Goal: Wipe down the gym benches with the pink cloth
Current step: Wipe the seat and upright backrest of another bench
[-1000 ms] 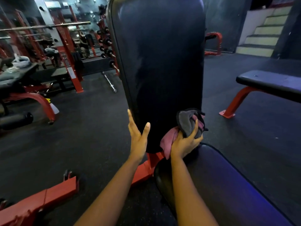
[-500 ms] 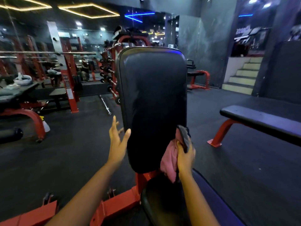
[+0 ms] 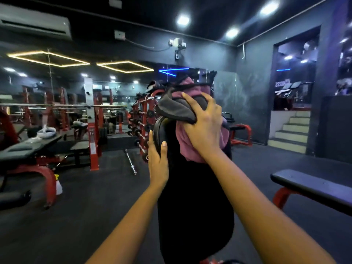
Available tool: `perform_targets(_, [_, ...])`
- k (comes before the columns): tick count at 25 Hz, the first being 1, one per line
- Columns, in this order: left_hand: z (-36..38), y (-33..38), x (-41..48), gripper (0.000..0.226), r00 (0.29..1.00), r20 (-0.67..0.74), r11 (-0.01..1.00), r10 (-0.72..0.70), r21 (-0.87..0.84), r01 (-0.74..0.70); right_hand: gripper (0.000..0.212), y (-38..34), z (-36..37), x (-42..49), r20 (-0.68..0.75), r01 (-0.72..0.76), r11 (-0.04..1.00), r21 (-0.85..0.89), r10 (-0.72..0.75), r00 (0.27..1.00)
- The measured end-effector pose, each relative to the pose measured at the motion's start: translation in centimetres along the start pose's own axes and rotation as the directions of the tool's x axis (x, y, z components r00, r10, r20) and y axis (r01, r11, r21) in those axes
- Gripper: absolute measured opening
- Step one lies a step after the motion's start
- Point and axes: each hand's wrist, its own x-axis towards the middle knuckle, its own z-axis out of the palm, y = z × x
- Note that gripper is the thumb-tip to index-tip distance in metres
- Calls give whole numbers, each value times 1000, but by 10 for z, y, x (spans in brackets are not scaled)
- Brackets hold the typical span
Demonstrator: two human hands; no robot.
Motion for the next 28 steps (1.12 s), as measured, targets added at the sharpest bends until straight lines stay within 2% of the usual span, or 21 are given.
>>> perform_targets(2, [6,1,1,54,998,-53,999,39,-3,-39,57,-17,14,32,153,60,987,-148,-37,987])
perform_targets(5, [9,-4,1,49,994,-87,998,65,11,-64,52,-28,46,42,422,265,927,-265,-136,896])
perform_targets(8, [8,-10,3,58,986,-91,991,137,18,-136,47,-10,49,52,443,281,934,-221,-160,882])
perform_targets(12, [9,-13,3,69,985,-87,988,150,49,-146,53,46,30,74,365,123,966,-226,-33,930])
perform_targets(16, [11,-14,2,65,986,-81,988,146,63,-141,42,111,18,82,307,-77,977,-197,137,942])
perform_targets(19, [11,-15,2,68,987,-82,989,137,64,-132,39,147,16,87,318,-308,951,-21,298,900])
perform_targets(23, [10,-15,3,71,991,-56,992,119,39,-117,39,174,22,48,167,-417,882,220,387,907])
perform_targets(25, [9,-17,2,71,991,-45,992,127,22,-126,47,183,26,11,120,-506,807,304,495,861])
perform_targets(27, [7,-18,2,73,991,-34,992,129,9,-129,61,190,28,-25,135,-595,722,353,590,796])
perform_targets(28, [5,-18,3,73,992,-21,992,125,-2,-126,61,194,29,-41,145,-629,693,352,623,768])
